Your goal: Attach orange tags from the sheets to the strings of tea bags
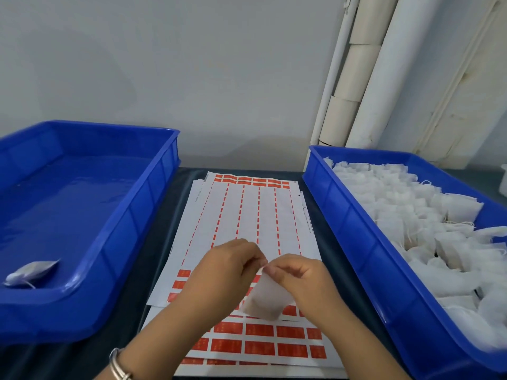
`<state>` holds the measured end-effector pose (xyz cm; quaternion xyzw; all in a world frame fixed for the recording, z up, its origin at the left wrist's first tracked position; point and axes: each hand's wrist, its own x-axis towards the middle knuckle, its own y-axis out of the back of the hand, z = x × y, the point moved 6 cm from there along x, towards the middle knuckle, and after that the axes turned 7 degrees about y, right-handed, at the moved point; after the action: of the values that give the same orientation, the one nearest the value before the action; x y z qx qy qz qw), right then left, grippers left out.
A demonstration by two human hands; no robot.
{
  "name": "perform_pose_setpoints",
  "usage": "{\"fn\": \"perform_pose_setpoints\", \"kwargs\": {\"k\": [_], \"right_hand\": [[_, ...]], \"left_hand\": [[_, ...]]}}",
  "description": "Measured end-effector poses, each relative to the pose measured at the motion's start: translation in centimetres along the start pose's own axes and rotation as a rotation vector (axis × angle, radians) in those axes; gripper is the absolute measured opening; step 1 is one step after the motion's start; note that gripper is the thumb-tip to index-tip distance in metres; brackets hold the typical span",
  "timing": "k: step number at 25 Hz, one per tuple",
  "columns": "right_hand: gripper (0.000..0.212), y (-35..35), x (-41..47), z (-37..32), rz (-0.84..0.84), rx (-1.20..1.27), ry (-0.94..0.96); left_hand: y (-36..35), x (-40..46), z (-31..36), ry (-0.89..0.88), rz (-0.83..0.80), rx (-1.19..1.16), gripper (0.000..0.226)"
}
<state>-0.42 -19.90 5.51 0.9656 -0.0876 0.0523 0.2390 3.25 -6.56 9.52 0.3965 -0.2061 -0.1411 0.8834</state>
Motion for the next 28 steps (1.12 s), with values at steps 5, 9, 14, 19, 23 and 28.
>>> {"fn": "perform_pose_setpoints", "kwargs": {"k": [5, 9, 14, 19, 23, 28], "right_hand": [[0.017, -0.8, 1.1, 0.9, 0.014, 0.049, -0.02], [0.01, -1.4, 1.3, 1.6, 0.013, 0.127, -0.06], [0.01, -2.6, 1.5, 2.0, 0.011, 0.108, -0.138], [0.006, -3.4, 0.5, 3.1, -0.157, 0.056, -0.271], [0.019, -3.0, -0.3, 4.1, -0.207, 0.261, -0.354], [0.009, -2.6, -0.3, 2.6, -0.05, 1.162, -0.315]], "left_hand": [[1.8, 0.4, -0.3, 0.015, 0.188, -0.018, 0.01], [3.6, 0.3, -1.3, 0.069, 0.341, -0.07, 0.009], [3.1, 0.9, -2.8, 0.164, 0.369, -0.165, 0.008], [2.1, 1.6, -5.8, 0.344, 0.368, -0.278, 0.01], [0.5, 0.7, -9.1, 0.554, 0.358, -0.374, 0.01], [-2.8, -2.2, -7.7, 0.38, 0.137, -0.112, 0.011]]}}
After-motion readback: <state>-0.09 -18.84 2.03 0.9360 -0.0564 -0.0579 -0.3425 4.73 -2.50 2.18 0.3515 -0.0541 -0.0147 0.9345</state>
